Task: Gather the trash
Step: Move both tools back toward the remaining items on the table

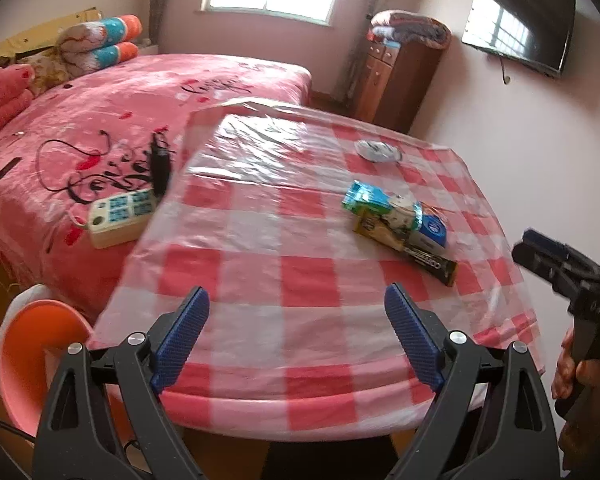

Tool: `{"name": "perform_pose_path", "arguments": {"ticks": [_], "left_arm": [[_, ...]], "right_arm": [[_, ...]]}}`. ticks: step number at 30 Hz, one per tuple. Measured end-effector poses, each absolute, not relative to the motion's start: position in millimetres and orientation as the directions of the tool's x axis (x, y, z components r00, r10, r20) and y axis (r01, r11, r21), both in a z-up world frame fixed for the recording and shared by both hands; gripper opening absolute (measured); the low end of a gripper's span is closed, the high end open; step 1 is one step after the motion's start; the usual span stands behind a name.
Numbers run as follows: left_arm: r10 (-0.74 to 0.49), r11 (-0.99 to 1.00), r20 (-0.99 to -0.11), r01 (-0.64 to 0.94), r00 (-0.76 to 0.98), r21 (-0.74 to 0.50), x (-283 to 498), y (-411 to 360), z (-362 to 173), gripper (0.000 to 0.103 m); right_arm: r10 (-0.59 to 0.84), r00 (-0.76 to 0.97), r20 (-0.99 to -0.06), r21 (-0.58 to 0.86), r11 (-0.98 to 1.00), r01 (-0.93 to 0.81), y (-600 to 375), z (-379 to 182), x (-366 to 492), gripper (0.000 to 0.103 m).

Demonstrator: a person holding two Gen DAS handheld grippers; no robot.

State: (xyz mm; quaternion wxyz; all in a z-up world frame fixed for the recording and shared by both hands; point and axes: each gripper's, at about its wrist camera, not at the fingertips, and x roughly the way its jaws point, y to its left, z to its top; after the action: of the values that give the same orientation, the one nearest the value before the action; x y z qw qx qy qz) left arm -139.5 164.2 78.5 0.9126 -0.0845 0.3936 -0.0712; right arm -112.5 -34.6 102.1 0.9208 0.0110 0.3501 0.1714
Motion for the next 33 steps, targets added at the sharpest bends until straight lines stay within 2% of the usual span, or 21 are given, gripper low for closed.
{"name": "perform_pose_path", "arguments": {"ticks": [11,33], "left_arm": [[-0.229,0.972,-0.759,0.103,0.610,-0.211,-104.9,119.9,53.4,0.090],[-0.280,0.958,-0.804,0.096,0.525,-0.270,-49.7,109.0,9.6,0.090]], "right_arm": [[0.318,0.675,-0.666,0.135,0.941,-0.311,-58.7,96.0,-29.9,0.093],[0.243,0.611,-0.754,0.036,0.943,-0.330,-47.5,57.5,169.5,0.093]]}}
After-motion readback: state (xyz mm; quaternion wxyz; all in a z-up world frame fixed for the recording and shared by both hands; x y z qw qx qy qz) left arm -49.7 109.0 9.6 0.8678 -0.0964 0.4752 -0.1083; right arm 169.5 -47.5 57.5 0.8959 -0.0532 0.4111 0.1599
